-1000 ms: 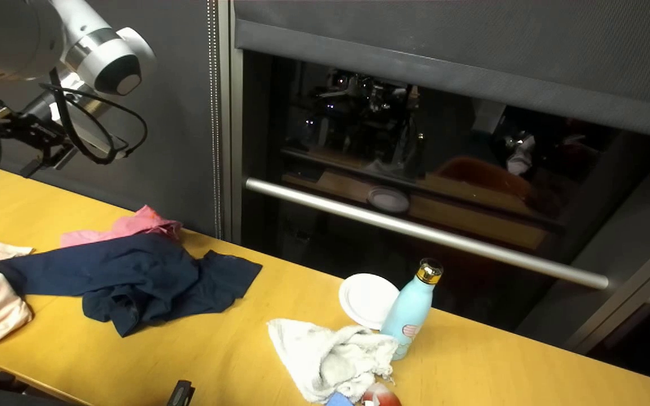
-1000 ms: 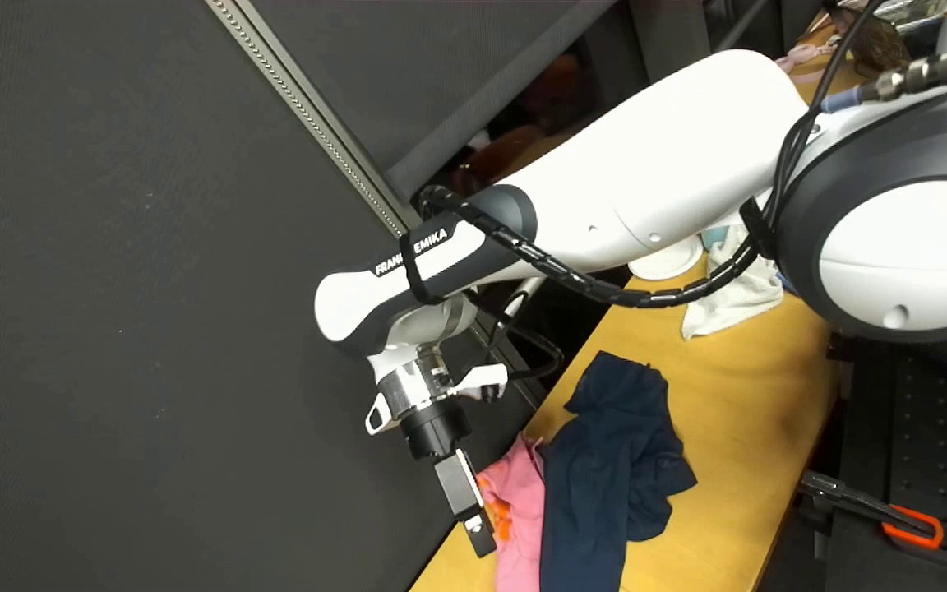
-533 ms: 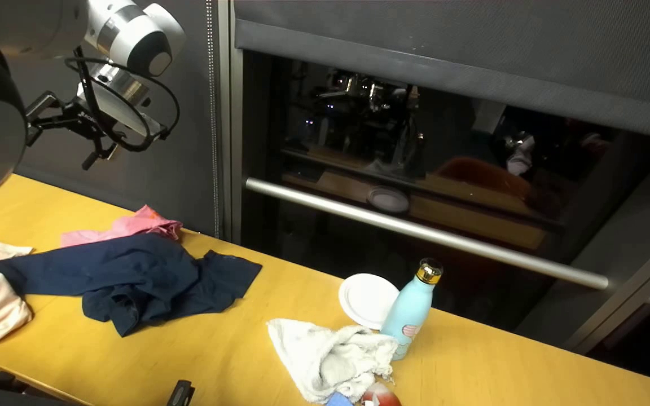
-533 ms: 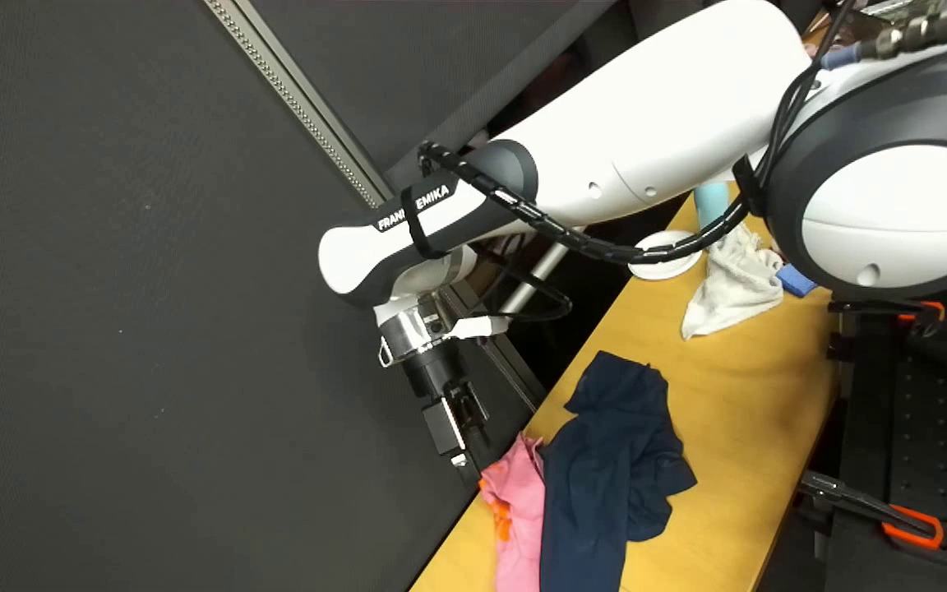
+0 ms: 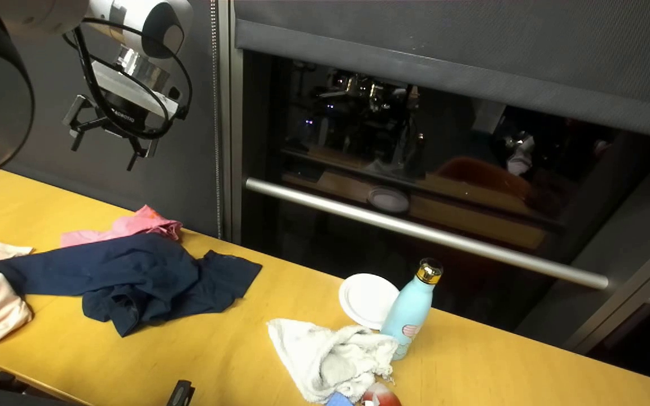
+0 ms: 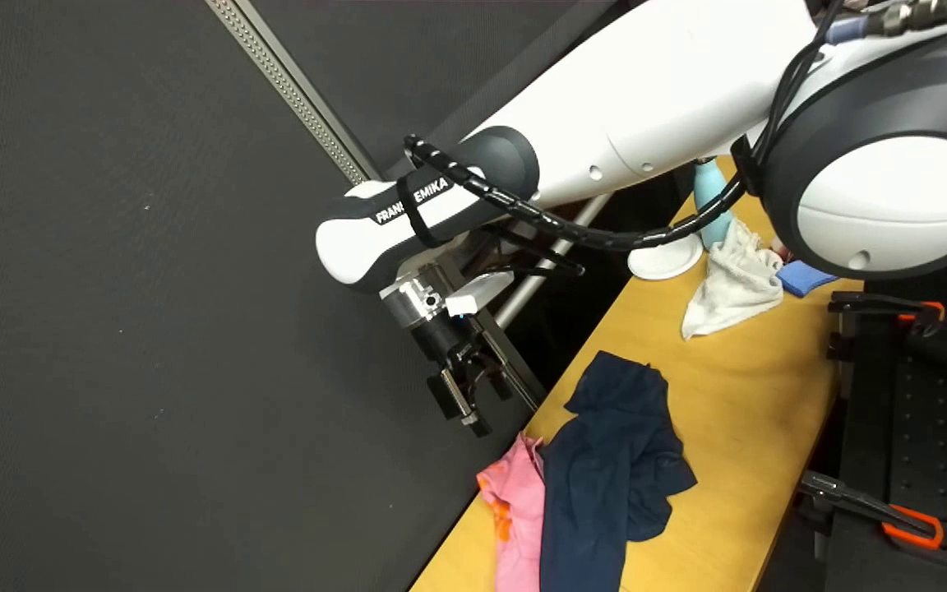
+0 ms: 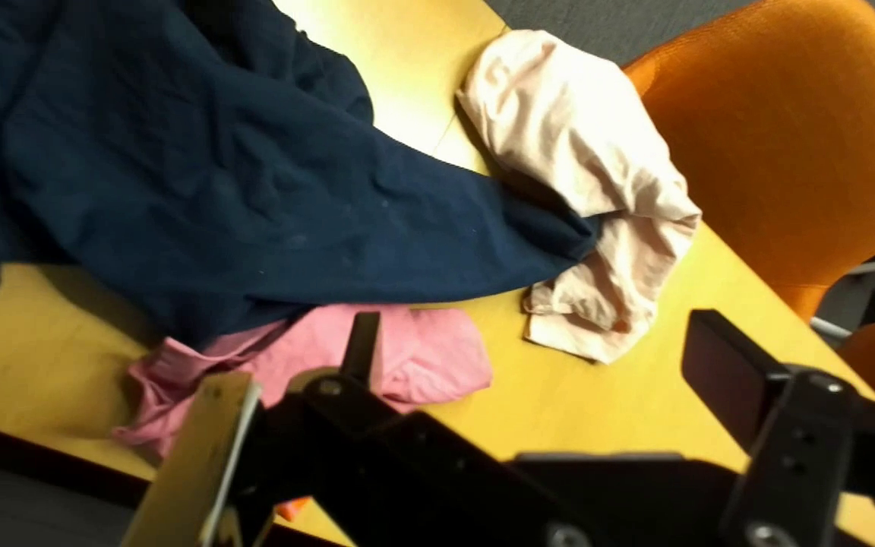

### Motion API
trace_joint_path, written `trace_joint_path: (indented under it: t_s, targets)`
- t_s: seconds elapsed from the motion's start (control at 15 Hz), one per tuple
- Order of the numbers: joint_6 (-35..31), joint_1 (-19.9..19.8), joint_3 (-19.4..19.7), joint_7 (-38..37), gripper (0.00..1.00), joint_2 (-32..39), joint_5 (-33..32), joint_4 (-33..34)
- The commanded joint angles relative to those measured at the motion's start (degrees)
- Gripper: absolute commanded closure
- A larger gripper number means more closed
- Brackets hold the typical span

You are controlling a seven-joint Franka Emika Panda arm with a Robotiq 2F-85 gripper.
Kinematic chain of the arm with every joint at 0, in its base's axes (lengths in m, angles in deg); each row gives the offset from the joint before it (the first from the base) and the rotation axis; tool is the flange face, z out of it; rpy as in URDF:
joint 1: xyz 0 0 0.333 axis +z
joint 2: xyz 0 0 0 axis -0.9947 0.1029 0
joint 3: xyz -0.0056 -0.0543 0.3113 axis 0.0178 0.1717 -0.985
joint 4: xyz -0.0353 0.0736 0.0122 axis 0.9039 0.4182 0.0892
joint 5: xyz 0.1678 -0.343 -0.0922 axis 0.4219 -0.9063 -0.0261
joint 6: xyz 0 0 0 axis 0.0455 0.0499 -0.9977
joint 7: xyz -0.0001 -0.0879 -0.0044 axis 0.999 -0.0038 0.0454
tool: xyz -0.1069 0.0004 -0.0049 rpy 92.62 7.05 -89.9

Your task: Remove the cream colored shirt from the pile

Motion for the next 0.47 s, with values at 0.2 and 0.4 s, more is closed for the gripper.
trace_joint_path:
  t_s: [0.2, 0.4]
  targets:
    - [-0.38, 1.64, 5.27, -15.31, 0.0, -0.88, -4.94, -1.09]
    - [-1.92, 2.82, 7.49, -22.2, 0.0, -0.03, -6.87, -1.4]
